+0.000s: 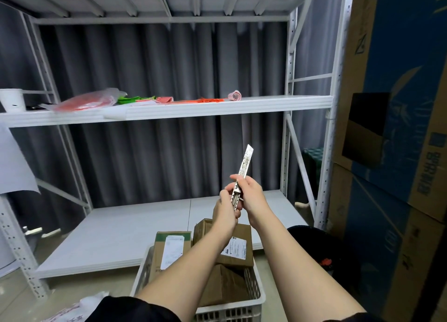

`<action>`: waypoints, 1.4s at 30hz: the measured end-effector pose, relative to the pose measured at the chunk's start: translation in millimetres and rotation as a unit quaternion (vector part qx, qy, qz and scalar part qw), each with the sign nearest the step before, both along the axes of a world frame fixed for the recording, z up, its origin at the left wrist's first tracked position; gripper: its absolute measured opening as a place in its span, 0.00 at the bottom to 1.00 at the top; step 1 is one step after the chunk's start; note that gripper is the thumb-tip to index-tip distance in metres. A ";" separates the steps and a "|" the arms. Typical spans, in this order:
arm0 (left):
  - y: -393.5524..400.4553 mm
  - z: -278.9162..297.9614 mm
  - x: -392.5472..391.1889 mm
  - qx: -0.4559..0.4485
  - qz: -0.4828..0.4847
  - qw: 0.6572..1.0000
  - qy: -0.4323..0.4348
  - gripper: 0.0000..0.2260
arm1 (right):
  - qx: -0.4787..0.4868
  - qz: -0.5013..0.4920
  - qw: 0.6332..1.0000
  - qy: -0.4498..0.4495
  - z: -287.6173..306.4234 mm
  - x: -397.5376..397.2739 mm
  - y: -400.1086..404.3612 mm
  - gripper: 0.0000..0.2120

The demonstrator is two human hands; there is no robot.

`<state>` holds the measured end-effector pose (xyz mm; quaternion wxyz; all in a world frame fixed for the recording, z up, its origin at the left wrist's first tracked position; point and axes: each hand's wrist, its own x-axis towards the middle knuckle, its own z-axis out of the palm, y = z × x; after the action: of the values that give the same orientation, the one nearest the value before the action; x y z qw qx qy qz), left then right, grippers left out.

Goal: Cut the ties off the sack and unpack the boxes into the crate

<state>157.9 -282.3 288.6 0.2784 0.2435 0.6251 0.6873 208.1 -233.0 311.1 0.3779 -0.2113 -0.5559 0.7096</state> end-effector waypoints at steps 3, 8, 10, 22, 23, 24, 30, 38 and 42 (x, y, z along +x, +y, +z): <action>-0.3 1.0 0.8 -0.001 -0.001 1.000 -0.014 0.17 | 0.002 0.024 1.000 0.005 2.2 -0.1 -2.5 0.09; -0.8 5.6 -4.4 -0.011 -0.011 1.000 -0.024 0.14 | 0.025 0.067 0.997 -0.003 -0.9 -2.0 -5.5 0.08; -1.0 5.9 -6.1 -0.031 -0.017 0.999 -0.010 0.18 | 0.033 0.082 0.996 -0.015 -3.5 0.4 -3.3 0.12; 14.2 9.1 2.3 -0.016 0.032 0.999 0.024 0.19 | 0.060 -0.037 0.995 -0.075 -12.6 -15.4 4.1 0.04; 15.4 9.0 2.7 -0.012 0.037 0.999 0.022 0.20 | 0.063 -0.040 0.994 -0.078 -11.7 -16.1 4.3 0.05; 16.0 7.7 3.0 -0.012 0.045 0.999 0.021 0.21 | 0.065 -0.038 0.994 -0.085 -10.8 -15.8 3.8 0.05; 15.7 7.1 -2.1 -0.001 0.058 0.998 -0.009 0.21 | 0.055 0.037 0.994 -0.088 -7.0 -3.9 -6.2 0.08; 0.6 15.1 -5.8 -0.049 -0.010 0.998 -0.041 0.20 | -0.013 0.104 0.994 -0.010 -21.2 0.7 -11.1 0.11; -6.0 18.3 -9.8 -0.024 -0.075 0.990 -0.116 0.16 | -0.030 0.121 0.992 -0.021 -23.1 4.4 -4.5 0.06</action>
<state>148.1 -288.3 306.9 0.4058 0.2017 0.5846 0.6730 212.5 -237.5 288.0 0.2712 -0.1687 -0.5638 0.7616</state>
